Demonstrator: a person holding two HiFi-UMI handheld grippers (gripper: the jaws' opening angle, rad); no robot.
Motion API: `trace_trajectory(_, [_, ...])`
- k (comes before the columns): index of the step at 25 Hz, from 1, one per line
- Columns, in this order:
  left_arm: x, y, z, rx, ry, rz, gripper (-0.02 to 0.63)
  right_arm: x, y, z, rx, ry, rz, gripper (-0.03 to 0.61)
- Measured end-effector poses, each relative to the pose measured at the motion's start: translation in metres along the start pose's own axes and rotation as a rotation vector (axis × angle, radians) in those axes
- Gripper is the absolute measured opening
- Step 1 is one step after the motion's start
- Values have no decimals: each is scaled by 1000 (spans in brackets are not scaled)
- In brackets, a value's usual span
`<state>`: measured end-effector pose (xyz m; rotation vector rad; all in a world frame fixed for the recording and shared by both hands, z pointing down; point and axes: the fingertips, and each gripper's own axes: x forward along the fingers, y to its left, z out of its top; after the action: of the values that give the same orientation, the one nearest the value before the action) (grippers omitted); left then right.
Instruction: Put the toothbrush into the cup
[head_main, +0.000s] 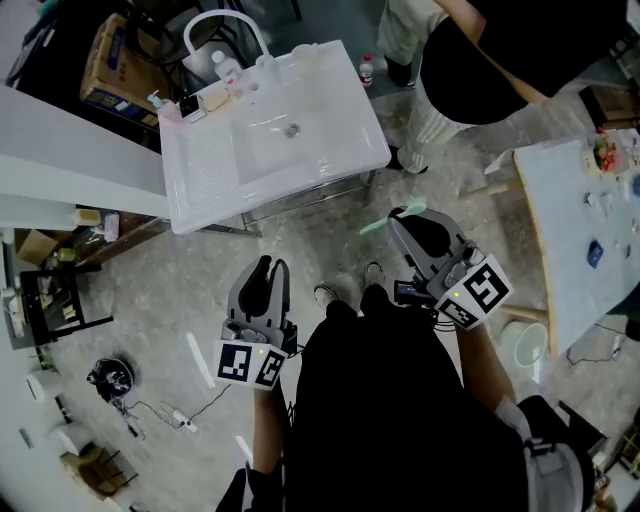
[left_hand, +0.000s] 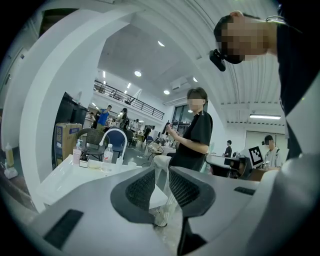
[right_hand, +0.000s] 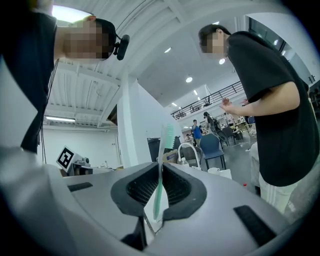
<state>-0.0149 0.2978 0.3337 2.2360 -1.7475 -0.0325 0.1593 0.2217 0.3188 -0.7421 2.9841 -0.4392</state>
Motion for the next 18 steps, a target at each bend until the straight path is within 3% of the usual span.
trace_trajectory(5, [12, -5, 2, 7, -14, 29, 79, 0, -16, -2, 4, 4, 7, 34])
trace_trajectory(11, [22, -20, -2, 5, -20, 70, 11, -6, -28, -4, -4, 28, 54, 34])
trace_trajectory(18, [29, -22, -5, 16, -7, 95, 11, 2, -40, -6, 24, 35, 79, 34])
